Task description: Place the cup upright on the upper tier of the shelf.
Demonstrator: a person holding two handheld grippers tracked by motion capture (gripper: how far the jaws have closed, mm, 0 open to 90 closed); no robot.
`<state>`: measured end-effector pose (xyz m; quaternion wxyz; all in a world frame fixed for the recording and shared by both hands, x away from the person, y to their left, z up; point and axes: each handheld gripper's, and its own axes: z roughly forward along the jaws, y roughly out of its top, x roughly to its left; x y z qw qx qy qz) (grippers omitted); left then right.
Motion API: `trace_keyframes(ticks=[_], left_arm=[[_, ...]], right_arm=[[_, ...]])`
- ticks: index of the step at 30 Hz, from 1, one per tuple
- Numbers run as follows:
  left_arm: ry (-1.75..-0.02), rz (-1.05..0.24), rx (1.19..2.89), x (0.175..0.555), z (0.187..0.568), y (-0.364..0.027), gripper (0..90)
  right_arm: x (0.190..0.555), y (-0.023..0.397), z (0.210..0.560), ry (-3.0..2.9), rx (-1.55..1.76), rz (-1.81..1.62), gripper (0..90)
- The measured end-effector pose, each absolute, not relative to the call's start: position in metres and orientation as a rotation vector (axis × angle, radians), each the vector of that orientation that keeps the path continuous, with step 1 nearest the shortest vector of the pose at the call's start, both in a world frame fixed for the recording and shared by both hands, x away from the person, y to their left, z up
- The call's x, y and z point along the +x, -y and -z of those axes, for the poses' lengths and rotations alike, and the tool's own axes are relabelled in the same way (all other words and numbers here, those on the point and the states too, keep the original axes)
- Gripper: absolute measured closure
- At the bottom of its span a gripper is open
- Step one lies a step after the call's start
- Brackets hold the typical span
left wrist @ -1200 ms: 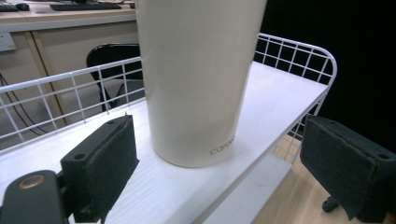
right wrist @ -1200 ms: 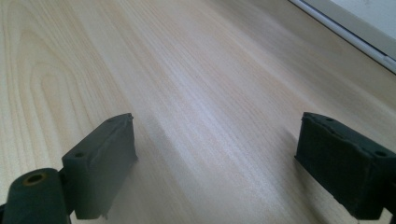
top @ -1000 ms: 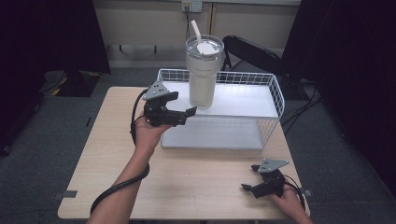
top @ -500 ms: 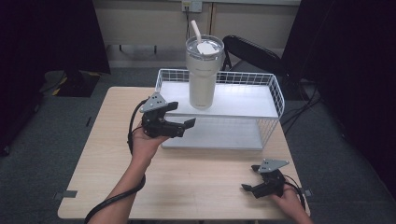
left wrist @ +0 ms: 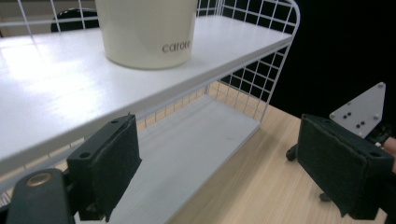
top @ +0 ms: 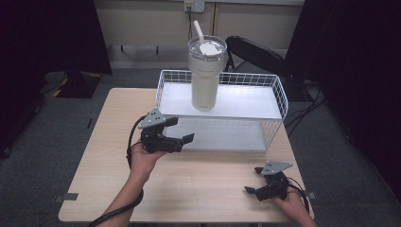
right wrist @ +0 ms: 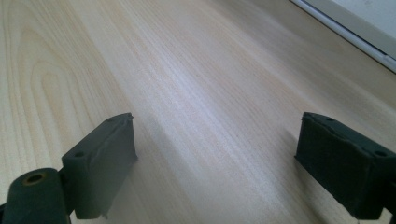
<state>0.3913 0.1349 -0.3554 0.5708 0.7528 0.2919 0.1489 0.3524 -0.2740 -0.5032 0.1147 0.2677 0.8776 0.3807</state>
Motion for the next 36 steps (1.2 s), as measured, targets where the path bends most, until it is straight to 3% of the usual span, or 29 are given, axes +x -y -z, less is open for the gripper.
trace_keyframes(ticks=[36], left_arm=[[-0.774, -0.346, 1.959, 0.370, 0.452, -0.174, 12.1]], right_arm=[[0.352, 0.274, 0.503, -2.572, 0.784, -1.117, 11.3]])
